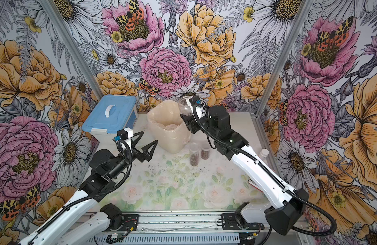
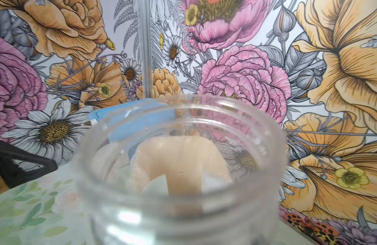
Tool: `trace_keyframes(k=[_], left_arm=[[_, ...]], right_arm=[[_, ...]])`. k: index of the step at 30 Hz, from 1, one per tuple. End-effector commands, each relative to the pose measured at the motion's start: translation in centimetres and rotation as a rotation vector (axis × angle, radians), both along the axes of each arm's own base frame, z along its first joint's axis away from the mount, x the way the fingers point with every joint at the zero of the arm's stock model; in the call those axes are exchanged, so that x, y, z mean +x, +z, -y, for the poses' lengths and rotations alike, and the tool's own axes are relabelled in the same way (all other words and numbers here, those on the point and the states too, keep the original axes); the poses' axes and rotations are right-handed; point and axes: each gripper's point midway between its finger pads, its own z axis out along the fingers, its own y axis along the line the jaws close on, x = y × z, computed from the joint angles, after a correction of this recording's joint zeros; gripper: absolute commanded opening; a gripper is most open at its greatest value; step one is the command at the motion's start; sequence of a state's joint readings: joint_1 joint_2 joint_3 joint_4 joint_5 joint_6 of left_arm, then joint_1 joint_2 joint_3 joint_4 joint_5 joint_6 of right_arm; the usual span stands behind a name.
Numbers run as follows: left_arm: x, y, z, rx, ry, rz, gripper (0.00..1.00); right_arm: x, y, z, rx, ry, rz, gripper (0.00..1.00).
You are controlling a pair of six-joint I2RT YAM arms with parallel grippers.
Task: Empty the moldy dried flower tea in the jars
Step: Pour the moldy dried flower tea into the trash bin.
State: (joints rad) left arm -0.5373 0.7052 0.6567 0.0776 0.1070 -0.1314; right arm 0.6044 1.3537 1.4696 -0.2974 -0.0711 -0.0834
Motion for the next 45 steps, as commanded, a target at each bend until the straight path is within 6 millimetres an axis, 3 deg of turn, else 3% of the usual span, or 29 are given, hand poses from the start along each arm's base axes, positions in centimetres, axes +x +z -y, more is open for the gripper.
trace_keyframes(k=[1, 9, 22, 31, 45], left_arm=[[0.3, -1.8, -0.9, -0.005, 0.041, -0.055, 0.99], [0.4, -2.7, -1.1, -0.007, 0.047, -0.072, 0.99], [0.5, -3.2, -1.6, -0.019, 0.069, -0.091, 0.99], [0.4, -3.6, -2.1, -0.021, 0.081, -0.09, 0.99], [0.3, -4.0, -2.5, -0.03, 0.087, -0.085, 0.99]], right_arm=[[2.4, -2.3, 1.5, -0.177, -0.123, -0.036, 0.02], [6.0, -3.8, 3.4, -0.478, -0.299, -0.023, 0.02], [9.0, -5.5, 3.9, -0.949, -0.423, 0.094, 0.03], [9.8, -6.3, 3.3, -1.189, -0.405, 0.147, 0.03], [9.5, -7.6, 2.2, -1.408, -0.293, 0.207, 0.03]])
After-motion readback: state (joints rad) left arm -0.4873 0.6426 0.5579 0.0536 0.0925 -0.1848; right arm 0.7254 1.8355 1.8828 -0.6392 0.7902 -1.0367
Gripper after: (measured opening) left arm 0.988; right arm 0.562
